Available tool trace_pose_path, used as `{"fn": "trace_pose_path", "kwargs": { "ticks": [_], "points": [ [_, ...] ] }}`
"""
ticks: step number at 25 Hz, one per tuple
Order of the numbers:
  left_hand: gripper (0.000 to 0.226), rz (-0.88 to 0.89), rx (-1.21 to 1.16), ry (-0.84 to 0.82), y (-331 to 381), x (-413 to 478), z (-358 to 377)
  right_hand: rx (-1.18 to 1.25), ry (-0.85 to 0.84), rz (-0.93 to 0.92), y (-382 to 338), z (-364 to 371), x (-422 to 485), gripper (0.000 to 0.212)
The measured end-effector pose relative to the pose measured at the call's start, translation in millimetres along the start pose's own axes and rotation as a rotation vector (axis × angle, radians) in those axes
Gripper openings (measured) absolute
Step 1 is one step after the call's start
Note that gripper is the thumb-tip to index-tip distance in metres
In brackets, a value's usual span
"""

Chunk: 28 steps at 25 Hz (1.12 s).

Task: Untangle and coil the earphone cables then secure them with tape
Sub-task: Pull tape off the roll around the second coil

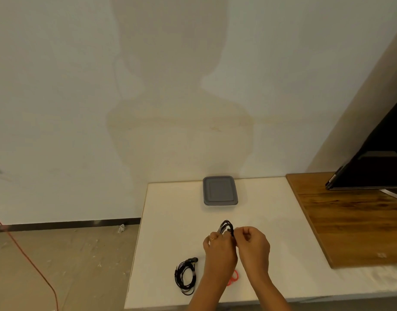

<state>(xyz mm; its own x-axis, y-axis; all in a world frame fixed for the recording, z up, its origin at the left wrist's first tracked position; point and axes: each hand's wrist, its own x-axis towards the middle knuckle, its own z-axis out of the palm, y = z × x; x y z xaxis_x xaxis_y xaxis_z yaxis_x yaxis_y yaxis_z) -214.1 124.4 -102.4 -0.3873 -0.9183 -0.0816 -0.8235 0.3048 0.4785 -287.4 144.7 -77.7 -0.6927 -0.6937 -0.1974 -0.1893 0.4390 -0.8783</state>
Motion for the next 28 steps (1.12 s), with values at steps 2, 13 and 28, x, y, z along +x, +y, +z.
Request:
{"fn": "trace_pose_path", "kwargs": {
  "ticks": [2, 13, 28],
  "points": [
    [0.025, 0.0, 0.006, -0.026, -2.2, -3.2, 2.1, -0.004, -0.017, -0.01, -0.4, -0.7, -1.9, 0.009],
    [0.031, 0.047, 0.084, 0.054, -9.0, -7.7, -10.3, 0.07, -0.211, 0.126, 2.4, -6.9, 9.4, 0.012],
    [0.033, 0.158, 0.195, 0.154, -2.8, -7.7, -12.1, 0.366, -0.176, 0.389, -1.6, -20.6, 11.9, 0.028]
  ]
}}
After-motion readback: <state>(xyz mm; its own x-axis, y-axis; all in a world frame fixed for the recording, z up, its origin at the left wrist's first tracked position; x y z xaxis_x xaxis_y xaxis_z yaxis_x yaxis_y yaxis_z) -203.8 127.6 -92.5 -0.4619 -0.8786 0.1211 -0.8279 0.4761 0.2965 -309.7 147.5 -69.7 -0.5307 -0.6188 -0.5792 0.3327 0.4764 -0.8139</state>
